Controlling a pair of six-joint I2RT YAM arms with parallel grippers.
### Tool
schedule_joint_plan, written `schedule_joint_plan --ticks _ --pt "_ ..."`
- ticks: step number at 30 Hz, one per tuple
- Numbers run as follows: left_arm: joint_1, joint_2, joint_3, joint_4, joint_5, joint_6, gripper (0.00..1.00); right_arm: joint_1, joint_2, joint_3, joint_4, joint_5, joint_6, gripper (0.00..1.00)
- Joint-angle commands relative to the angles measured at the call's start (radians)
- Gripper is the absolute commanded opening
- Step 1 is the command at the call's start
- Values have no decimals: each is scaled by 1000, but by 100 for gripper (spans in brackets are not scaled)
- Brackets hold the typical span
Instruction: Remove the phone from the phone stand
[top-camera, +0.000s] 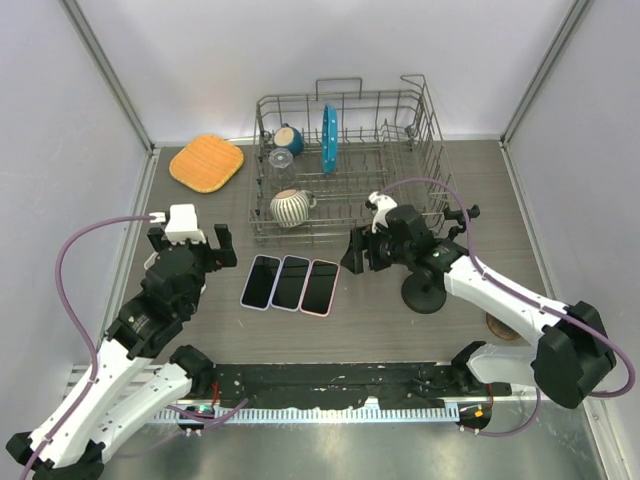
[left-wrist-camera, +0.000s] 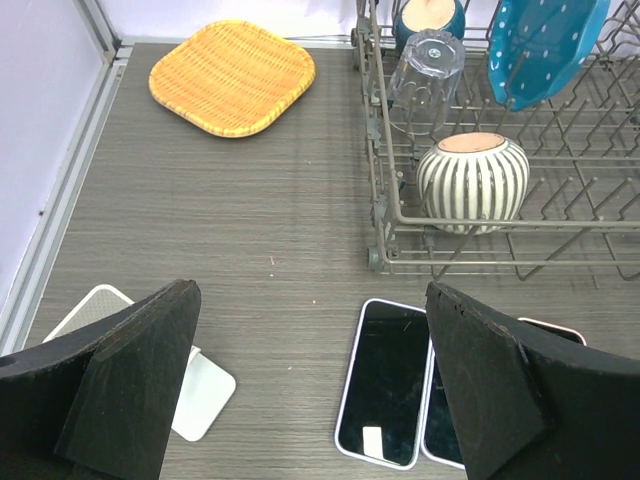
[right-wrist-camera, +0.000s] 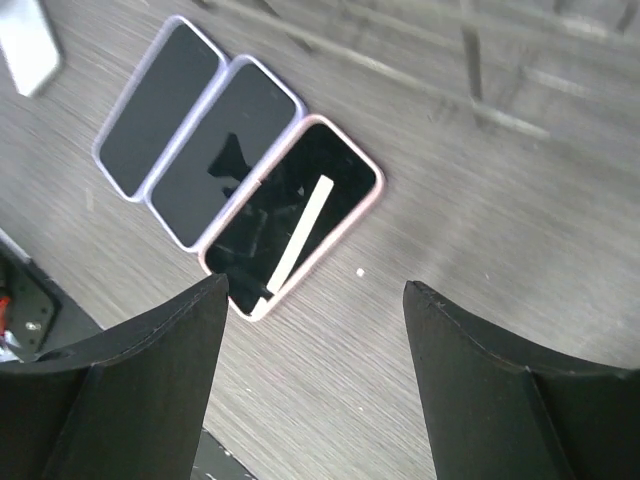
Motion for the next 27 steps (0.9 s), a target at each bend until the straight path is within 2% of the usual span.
schedule_joint_plan --ticks 1,4,5,8,11,12,14,16,18,23,25,26,27 --pt "8 -28 -7 56 3 4 100 20 -31 192 -122 47 -31 76" --pt "8 -53 -11 55 1 4 100 20 -57 314 -283 174 -32 78" --pt "8 -59 -11 55 3 2 100 18 -65 346 -323 288 -29 79" --pt "9 -79 -10 52 11 -3 100 13 -80 472 -484 447 -6 84" --pt "11 -100 -7 49 26 -6 100 -16 -88 578 -621 559 32 90" --pt "11 -109 -7 49 29 -4 100 -52 -94 615 -679 626 60 94" --pt "12 -123 -7 46 37 -7 100 -112 -104 652 -725 662 86 97" --pt "15 -138 -8 44 51 -10 100 -221 -132 663 -777 705 121 100" --pt "17 -151 -11 41 60 -12 100 -273 -152 663 -819 784 140 100" --pt "20 -186 -17 47 75 -7 100 -520 -144 628 -854 785 114 100" --pt "20 -192 -19 50 92 -12 100 -598 -140 597 -840 698 114 100" --pt "20 -200 -19 50 97 -13 100 -702 -146 560 -831 673 129 100" --pt "20 -204 -24 52 100 -15 100 -738 -152 540 -805 659 140 100"
